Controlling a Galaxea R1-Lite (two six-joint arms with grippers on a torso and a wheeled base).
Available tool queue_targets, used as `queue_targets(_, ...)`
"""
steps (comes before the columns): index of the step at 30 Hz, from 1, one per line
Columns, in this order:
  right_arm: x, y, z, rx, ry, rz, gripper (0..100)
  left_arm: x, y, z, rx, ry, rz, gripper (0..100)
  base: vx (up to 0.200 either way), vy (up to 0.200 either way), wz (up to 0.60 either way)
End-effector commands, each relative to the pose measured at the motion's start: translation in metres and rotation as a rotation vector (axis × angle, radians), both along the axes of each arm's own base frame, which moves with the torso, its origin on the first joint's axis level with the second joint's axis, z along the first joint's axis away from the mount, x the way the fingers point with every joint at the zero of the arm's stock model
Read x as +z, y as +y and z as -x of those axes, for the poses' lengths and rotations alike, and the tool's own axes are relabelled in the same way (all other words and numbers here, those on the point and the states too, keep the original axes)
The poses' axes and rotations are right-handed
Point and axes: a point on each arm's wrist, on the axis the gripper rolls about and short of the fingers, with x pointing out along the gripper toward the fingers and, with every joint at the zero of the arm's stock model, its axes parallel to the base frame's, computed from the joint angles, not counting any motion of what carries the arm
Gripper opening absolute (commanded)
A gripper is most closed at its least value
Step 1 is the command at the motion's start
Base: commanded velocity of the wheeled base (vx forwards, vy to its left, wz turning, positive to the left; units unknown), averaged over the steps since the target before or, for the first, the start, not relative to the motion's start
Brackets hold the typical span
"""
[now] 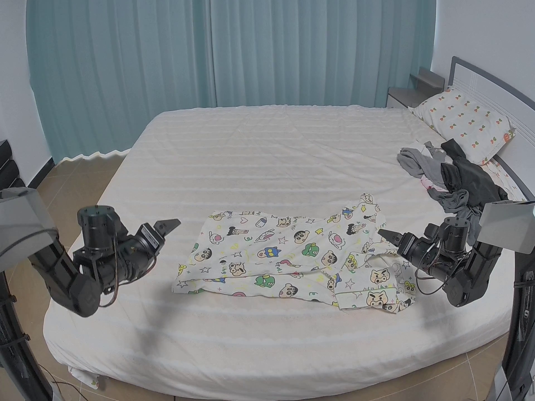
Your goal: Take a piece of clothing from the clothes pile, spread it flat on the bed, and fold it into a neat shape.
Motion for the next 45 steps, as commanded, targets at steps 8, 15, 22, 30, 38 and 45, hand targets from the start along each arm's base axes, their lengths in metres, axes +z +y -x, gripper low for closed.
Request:
queue_targets(8,0.0,0.015,0.013,0.044,0.019,0.003,100,-0.037,-0.008,0.025,-0.016,0.148,0.007,100,0.0,0.0,0.0)
queue_targets(15,0.0,0.017,0.014,0.052,0.006,0.003,100,-0.037,-0.01,0.025,-0.012,0.153,0.033,100,0.057,0.0,0.0)
queue_targets(22,0.0,0.019,0.015,0.057,0.0,0.003,100,-0.045,-0.016,0.024,-0.033,0.175,0.019,100,0.114,0.0,0.0)
queue_targets(30,-0.001,0.02,0.016,0.06,0.0,0.01,100,-0.054,-0.036,0.02,-0.04,0.179,-0.017,100,0.0,0.0,0.0)
queue_targets(38,0.0,0.02,0.016,0.06,-0.009,0.009,100,-0.083,-0.057,0.005,-0.004,0.255,-0.104,100,0.0,0.0,0.0)
queue_targets(45,-0.001,0.02,0.016,0.062,-0.007,0.009,100,-0.083,-0.065,0.007,-0.005,0.266,-0.128,100,0.0,0.0,0.0)
